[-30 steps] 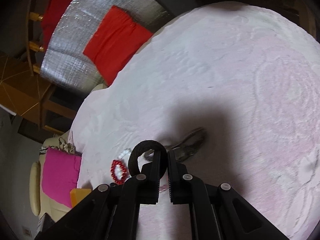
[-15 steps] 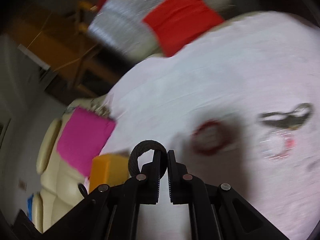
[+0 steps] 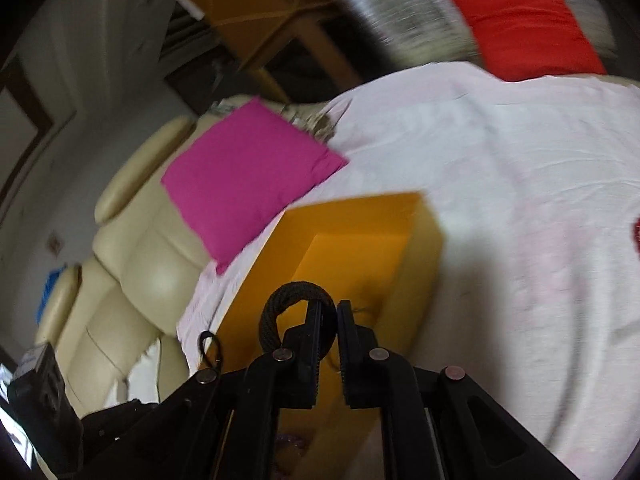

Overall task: Organize jewelry
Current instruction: 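Carry the hair tie and black ring into the orange box and release, then move both open tools back over the remaining jewelry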

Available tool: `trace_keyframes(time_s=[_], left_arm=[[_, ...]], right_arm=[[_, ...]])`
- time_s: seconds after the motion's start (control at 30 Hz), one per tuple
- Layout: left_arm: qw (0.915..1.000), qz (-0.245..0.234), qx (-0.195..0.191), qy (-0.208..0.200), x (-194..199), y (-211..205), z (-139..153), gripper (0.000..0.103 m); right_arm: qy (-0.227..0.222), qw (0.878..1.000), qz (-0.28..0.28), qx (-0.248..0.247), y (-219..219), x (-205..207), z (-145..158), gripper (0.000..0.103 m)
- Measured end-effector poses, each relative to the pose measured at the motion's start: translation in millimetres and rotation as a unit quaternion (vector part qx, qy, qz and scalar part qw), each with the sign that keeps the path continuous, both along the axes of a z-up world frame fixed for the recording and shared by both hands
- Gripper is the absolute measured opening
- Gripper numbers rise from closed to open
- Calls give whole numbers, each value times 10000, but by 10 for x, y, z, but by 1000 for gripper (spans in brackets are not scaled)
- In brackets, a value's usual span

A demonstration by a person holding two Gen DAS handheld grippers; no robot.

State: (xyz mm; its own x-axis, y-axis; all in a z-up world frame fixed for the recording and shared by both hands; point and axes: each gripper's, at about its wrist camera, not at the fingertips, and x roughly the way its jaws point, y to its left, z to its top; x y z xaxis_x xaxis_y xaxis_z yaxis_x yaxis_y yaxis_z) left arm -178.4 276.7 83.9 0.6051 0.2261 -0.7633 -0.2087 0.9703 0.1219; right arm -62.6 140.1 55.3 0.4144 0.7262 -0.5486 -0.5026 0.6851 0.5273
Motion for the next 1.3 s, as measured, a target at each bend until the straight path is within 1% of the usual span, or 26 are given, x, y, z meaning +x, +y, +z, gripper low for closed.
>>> trace_keyframes(time_s=[0.07,0.13,0.17,0.2,0.23,0.27,0.3,0.37,0.43,0.67,0.87,1.1,1.3], left_arm=[[9999,87,98,91,5,47,-69,6],[9996,157,147,180,12,75,-126,15],[9995,174,160,187,-29,49,-137,31],[9995,194,189,167,-42,47,-141,50],[9994,222,253,116,-59,43,-133,55],[9992,231,315,69,19,14,-118,57],[9991,203,380,43,27,-15,-105,57],[9988,144,459,17,11,-76,-58,57],[9984,63,554,-30,33,-150,-18,58],[9966,-221,749,-256,99,-493,133,64],[9949,-470,824,-343,164,-813,197,65],[9929,-728,881,-327,260,-1164,218,65],[9898,-986,970,-354,312,-1478,238,66]], right_arm=[[-88,9994,121,-304,140,-25,-44,11],[-111,9985,228,-476,205,-25,-80,16],[-118,9985,215,-495,205,-24,-80,25],[-123,9986,195,-468,188,-23,-73,36],[-121,9991,184,-365,156,-9,-59,44],[-142,9995,148,-226,107,8,-35,61],[-224,9997,46,-111,42,8,3,65],[-350,9993,-150,27,-72,4,82,64],[-316,9990,-285,112,-187,62,128,65],[10,9956,-866,356,-691,243,173,64],[194,9917,-1225,353,-1066,335,195,64],[352,9863,-1584,310,-1512,414,177,64],[426,9804,-1879,415,-1923,443,194,64]])
